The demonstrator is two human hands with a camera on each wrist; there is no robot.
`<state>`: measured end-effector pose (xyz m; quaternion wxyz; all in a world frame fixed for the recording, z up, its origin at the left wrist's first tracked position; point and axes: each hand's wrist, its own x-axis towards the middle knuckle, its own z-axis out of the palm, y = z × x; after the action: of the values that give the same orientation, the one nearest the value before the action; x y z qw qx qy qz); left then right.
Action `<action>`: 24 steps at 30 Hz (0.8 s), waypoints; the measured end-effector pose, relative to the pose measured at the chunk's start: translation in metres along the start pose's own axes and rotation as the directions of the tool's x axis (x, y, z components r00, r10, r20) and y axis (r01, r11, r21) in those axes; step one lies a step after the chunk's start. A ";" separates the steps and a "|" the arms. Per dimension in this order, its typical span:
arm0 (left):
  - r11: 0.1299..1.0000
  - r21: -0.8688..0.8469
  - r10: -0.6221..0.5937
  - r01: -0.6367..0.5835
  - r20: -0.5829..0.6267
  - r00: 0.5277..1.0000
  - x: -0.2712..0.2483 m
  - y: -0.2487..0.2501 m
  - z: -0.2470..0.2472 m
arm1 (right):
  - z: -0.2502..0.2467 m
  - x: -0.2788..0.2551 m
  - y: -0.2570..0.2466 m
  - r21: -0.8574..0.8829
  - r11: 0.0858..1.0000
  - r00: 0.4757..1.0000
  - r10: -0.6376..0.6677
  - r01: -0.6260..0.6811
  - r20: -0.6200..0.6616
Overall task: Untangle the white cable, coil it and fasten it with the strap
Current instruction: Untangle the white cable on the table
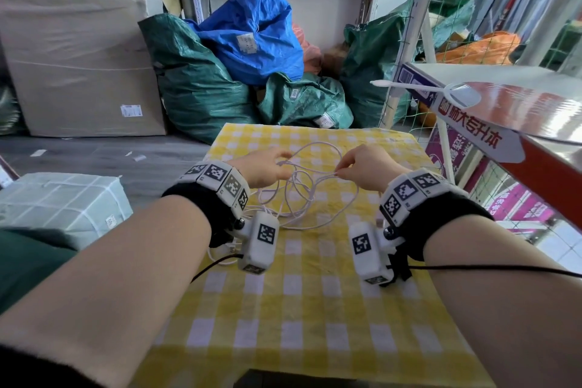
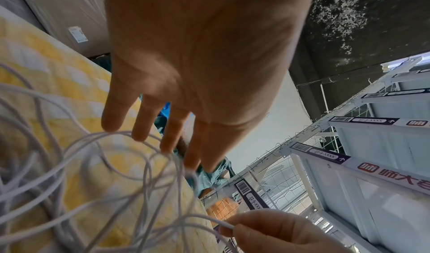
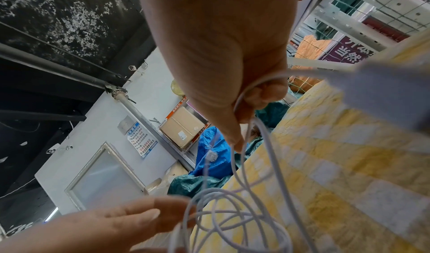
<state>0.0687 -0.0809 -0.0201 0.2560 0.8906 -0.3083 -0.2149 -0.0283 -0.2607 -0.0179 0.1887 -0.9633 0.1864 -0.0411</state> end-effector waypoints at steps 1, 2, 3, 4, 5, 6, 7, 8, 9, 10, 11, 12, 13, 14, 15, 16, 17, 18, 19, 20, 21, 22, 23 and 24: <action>1.000 -0.009 0.009 -0.008 0.062 0.998 -0.002 0.002 0.001 | 0.000 0.000 0.001 0.002 1.000 1.000 0.004 -0.004 0.005; 1.000 -0.011 0.013 -0.011 0.114 0.993 -0.003 0.003 0.001 | 0.000 0.000 0.002 0.003 1.000 1.000 0.009 -0.009 0.002; 1.000 -0.007 0.018 -0.017 0.150 0.988 -0.005 0.005 0.001 | 0.001 0.001 0.003 0.001 1.000 1.000 0.015 -0.015 -0.006; 1.000 -0.011 0.023 -0.021 0.180 0.983 -0.007 0.007 0.001 | 0.001 0.001 0.005 -0.002 1.000 1.000 0.023 -0.023 -0.015; 1.000 -0.021 0.024 -0.020 0.212 0.977 -0.009 0.007 0.001 | 0.001 0.002 0.007 0.000 0.999 0.999 0.033 -0.033 -0.023; 0.999 -0.031 0.020 -0.012 0.257 0.966 -0.009 0.007 0.002 | 0.000 0.002 0.009 0.012 0.999 0.998 0.049 -0.048 -0.028; 0.999 -0.042 0.013 0.000 0.307 0.952 -0.009 0.007 0.003 | 0.000 0.002 0.010 0.034 0.997 0.998 0.064 -0.063 -0.029; 0.998 -0.059 -0.001 0.023 0.346 0.938 -0.009 0.007 0.004 | 0.000 0.001 0.012 0.060 0.995 0.997 0.077 -0.075 -0.028; 0.995 -0.087 -0.019 0.053 0.355 0.935 -0.008 0.006 0.006 | 0.000 0.001 0.012 0.087 0.993 0.996 0.085 -0.082 -0.029; 0.989 -0.125 -0.039 0.084 0.326 0.944 -0.006 0.006 0.006 | 0.000 0.001 0.013 0.116 0.990 0.996 0.088 -0.084 -0.032; 0.981 -0.166 -0.055 0.098 0.243 0.968 -0.004 0.006 0.006 | -0.001 0.001 0.013 0.148 0.986 0.996 0.086 -0.079 -0.038; 0.978 -0.192 -0.064 0.086 0.115 0.991 -0.002 0.006 0.004 | -0.001 0.001 0.012 0.176 0.982 0.996 0.081 -0.072 -0.044; 0.983 -0.174 -0.057 0.051 -0.029 0.998 0.000 0.006 0.003 | -0.002 0.001 0.011 0.195 0.979 0.996 0.074 -0.063 -0.049; 0.996 -0.092 -0.029 0.015 -0.163 0.986 0.004 0.004 0.001 | -0.003 0.000 0.009 0.211 0.976 0.997 0.065 -0.053 -0.050; 1.000 0.003 0.003 -0.002 -0.245 0.970 0.006 0.003 0.000 | -0.003 -0.001 0.008 0.231 0.972 0.997 0.056 -0.043 -0.049; 0.998 0.057 0.019 -0.004 -0.263 0.964 0.008 0.003 -0.001 | -0.004 -0.002 0.006 0.255 0.966 0.998 0.046 -0.032 -0.048; 0.997 0.077 0.015 0.003 -0.227 0.974 0.009 0.003 0.000 | -0.005 -0.003 0.005 0.280 0.960 0.998 0.036 -0.021 -0.049; 0.996 0.087 0.008 0.006 -0.156 0.988 0.010 0.003 0.002 | -0.005 -0.004 0.003 0.301 0.954 0.998 0.026 -0.010 -0.052; 0.993 0.114 0.009 0.000 -0.077 0.997 0.010 0.003 0.004 | -0.005 -0.005 0.002 0.318 0.948 0.998 0.017 0.002 -0.056; 0.988 0.152 0.004 -0.004 -0.002 1.000 0.011 0.004 0.007 | -0.006 -0.006 0.001 0.332 0.943 0.998 0.010 0.011 -0.062; 0.981 0.192 -0.010 -0.001 0.057 0.998 0.010 0.003 0.010 | -0.006 -0.006 0.001 0.347 0.938 0.998 0.005 0.019 -0.069; 0.974 0.226 -0.029 0.006 0.097 0.995 0.011 0.002 0.012 | -0.007 -0.007 0.000 0.366 0.930 0.997 0.001 0.027 -0.076; 0.968 0.252 -0.049 0.017 0.121 0.991 0.012 0.001 0.013 | -0.007 -0.008 0.000 0.385 0.922 0.996 -0.001 0.033 -0.084; 0.960 0.278 -0.069 0.029 0.133 0.989 0.012 -0.001 0.014 | -0.008 -0.008 0.000 0.398 0.917 0.996 -0.001 0.037 -0.091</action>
<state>0.0700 -0.0931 -0.0342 0.1019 0.9074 -0.3303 -0.2390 -0.0372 -0.2600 -0.0101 0.3722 -0.9036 0.1730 -0.1228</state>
